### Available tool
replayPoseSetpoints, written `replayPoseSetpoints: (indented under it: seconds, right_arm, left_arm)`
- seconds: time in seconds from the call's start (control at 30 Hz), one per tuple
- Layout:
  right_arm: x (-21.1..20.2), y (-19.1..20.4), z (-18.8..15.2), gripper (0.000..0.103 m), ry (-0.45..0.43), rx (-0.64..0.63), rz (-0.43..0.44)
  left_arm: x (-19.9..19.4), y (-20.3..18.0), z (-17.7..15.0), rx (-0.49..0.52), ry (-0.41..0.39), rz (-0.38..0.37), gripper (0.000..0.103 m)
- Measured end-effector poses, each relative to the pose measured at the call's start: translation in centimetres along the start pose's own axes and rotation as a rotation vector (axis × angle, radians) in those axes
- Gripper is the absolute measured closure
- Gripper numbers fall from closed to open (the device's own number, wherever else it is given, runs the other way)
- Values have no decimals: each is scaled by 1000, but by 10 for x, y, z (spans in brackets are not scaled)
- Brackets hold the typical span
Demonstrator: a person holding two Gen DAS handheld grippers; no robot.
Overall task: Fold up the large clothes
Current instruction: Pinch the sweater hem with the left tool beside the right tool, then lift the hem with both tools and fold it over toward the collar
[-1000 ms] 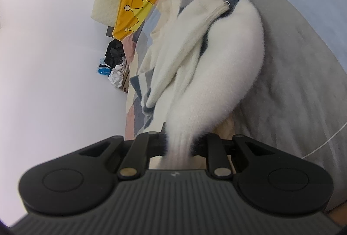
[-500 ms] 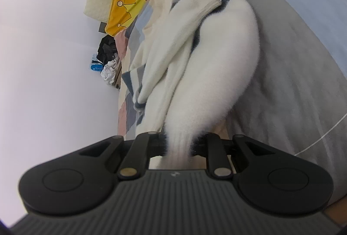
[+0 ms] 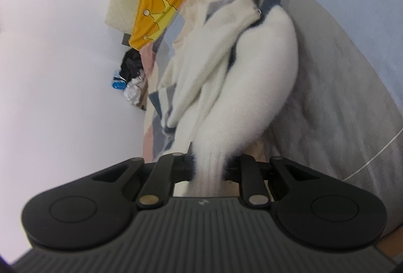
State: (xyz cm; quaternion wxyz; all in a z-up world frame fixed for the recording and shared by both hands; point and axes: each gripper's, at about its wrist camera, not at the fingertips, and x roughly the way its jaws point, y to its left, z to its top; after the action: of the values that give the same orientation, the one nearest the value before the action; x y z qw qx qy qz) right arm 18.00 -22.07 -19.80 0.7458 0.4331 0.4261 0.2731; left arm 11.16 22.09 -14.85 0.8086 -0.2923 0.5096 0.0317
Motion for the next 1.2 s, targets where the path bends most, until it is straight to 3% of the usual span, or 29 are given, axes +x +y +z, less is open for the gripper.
replayPoseSetpoints:
  seconds: [0.3,0.4,0.63,0.83,1.2]
  right_arm:
    - [-41,24,15,88,-80,-56,65]
    - [-53,41,22,88,-99,-95,95]
    - [-78,73,28,88,-147,-176,161]
    - [-108,86,21,88,-175,-210,202]
    - [-179,85,-20,88,-201,-295,189]
  left_arm:
    - [-74,11,11,-153,-246,-175,95]
    - [-99,3,11,-135,-317,-224,95]
    - [-154,-13,6,-64,-445,-264,95]
    - [-189,-29,-17,-13,-446,-300,95]
    - [-218,-41,-101,63,-442,-380,95]
